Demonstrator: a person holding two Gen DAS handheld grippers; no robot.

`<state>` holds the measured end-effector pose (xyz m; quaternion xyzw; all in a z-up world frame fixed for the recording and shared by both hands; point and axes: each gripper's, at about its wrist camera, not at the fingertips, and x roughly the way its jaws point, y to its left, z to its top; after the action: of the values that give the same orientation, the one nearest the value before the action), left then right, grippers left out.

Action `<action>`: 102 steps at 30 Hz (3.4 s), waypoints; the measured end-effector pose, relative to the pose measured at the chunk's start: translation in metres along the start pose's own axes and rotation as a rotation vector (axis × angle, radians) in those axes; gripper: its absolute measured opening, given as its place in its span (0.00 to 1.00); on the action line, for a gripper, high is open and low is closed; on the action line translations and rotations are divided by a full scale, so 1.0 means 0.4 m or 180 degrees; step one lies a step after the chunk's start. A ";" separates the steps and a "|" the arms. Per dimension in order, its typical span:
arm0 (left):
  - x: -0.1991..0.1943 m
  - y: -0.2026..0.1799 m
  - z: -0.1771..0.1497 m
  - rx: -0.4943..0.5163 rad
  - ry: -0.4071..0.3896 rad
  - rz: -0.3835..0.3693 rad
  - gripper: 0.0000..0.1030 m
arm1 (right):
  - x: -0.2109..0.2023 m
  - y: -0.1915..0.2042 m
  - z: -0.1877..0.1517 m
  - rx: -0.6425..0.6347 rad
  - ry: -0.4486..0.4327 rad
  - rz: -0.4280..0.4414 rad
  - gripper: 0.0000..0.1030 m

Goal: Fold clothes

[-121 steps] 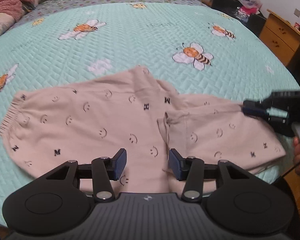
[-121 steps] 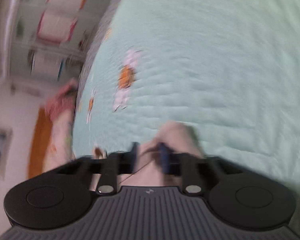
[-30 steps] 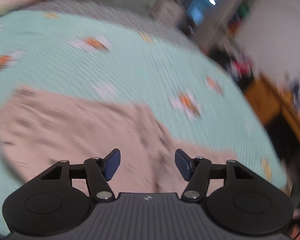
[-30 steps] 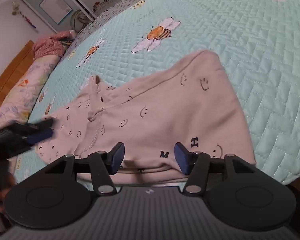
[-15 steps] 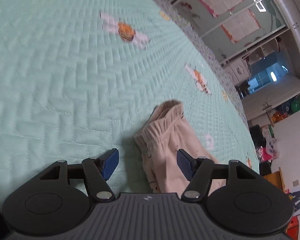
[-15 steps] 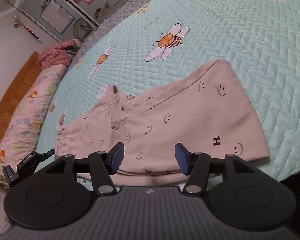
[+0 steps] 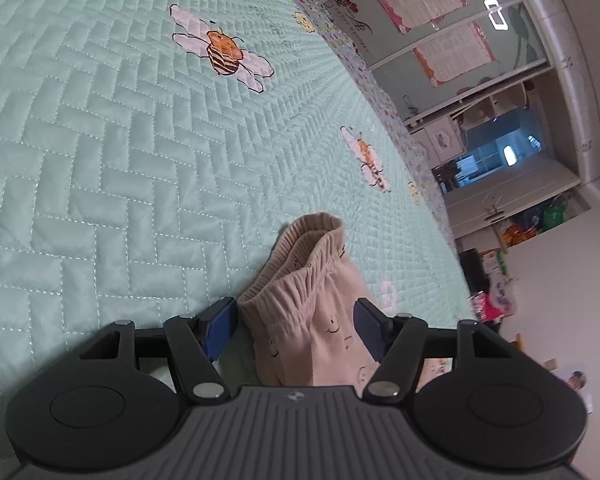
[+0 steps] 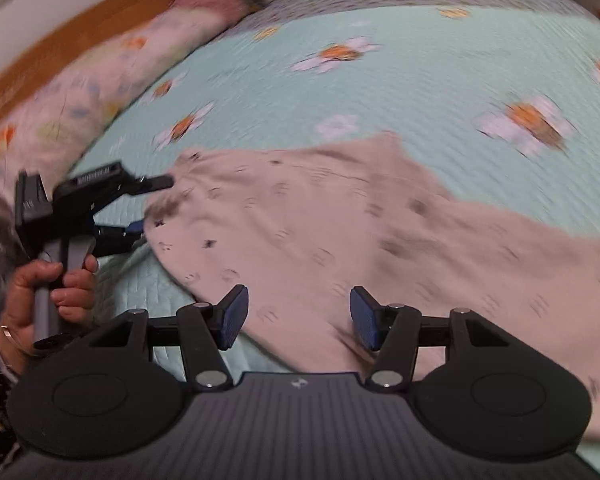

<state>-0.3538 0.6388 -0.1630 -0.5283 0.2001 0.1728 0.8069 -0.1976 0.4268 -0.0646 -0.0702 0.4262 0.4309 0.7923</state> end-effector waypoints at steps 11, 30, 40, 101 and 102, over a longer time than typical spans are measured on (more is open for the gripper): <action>-0.086 0.078 0.023 -0.0554 -0.0331 -0.0344 0.65 | 0.266 0.424 0.094 -0.2354 -0.0194 -0.0227 0.55; -0.040 0.068 -0.010 -0.0567 -0.0067 -0.0590 0.65 | 0.271 0.377 0.172 -0.1961 -0.0280 -0.0528 0.11; -0.066 0.032 -0.048 -0.0482 0.0007 -0.0032 0.59 | 0.260 0.322 0.208 -0.1346 -0.0360 -0.0398 0.11; -0.123 0.097 -0.091 -0.0916 -0.0243 -0.0153 0.08 | 0.260 0.239 0.181 -0.0256 -0.0066 0.0465 0.02; -0.124 0.101 -0.092 -0.0936 -0.0240 -0.0152 0.08 | 0.269 0.252 0.171 -0.0345 -0.0006 0.0470 0.02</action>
<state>-0.4214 0.6171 -0.1827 -0.6385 0.1295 0.2007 0.7316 -0.2019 0.5889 -0.0751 -0.0810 0.4055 0.5107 0.7538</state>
